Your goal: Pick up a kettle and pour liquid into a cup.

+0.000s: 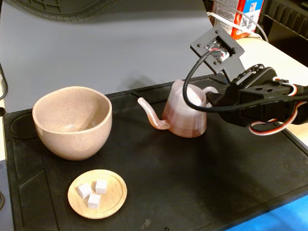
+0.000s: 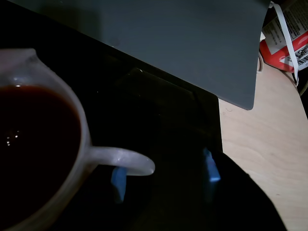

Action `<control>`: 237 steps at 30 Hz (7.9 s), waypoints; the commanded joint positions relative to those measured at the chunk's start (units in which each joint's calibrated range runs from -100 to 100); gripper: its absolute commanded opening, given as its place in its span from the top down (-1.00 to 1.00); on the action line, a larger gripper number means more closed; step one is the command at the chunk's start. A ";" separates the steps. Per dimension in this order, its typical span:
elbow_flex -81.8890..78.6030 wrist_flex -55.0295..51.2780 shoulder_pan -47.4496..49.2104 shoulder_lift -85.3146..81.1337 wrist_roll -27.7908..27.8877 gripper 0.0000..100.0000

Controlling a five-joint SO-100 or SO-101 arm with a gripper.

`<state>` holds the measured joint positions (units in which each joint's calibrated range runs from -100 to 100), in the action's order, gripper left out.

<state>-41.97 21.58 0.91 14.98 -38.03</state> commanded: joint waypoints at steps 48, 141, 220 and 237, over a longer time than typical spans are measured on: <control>5.58 0.43 0.27 -0.82 4.63 0.99; 34.71 -19.63 10.16 -6.28 27.09 0.99; 12.66 -7.18 -1.10 3.70 14.39 0.97; 12.48 -8.04 1.64 3.96 14.39 0.60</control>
<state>-29.80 13.61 1.59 19.78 -23.52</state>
